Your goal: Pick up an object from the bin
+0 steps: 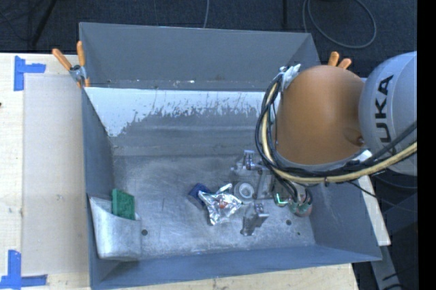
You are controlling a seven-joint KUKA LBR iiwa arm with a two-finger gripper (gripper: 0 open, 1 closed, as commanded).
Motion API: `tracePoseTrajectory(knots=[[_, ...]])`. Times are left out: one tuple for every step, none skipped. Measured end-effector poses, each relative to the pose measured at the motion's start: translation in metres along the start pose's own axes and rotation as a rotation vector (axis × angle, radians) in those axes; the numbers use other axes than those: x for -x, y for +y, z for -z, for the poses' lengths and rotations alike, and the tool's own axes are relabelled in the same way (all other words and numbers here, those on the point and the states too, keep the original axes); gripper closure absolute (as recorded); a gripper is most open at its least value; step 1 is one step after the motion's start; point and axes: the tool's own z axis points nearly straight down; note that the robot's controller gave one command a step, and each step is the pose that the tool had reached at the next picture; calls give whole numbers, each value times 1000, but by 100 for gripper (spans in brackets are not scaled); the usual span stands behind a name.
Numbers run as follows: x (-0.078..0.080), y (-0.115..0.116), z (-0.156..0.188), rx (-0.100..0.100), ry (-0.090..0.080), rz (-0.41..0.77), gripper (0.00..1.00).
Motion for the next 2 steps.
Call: tracePoseTrajectory(knots=[[46, 3, -74, 0, -1, -17, 0], [82, -7, -156, 1, -8, 185, 0]])
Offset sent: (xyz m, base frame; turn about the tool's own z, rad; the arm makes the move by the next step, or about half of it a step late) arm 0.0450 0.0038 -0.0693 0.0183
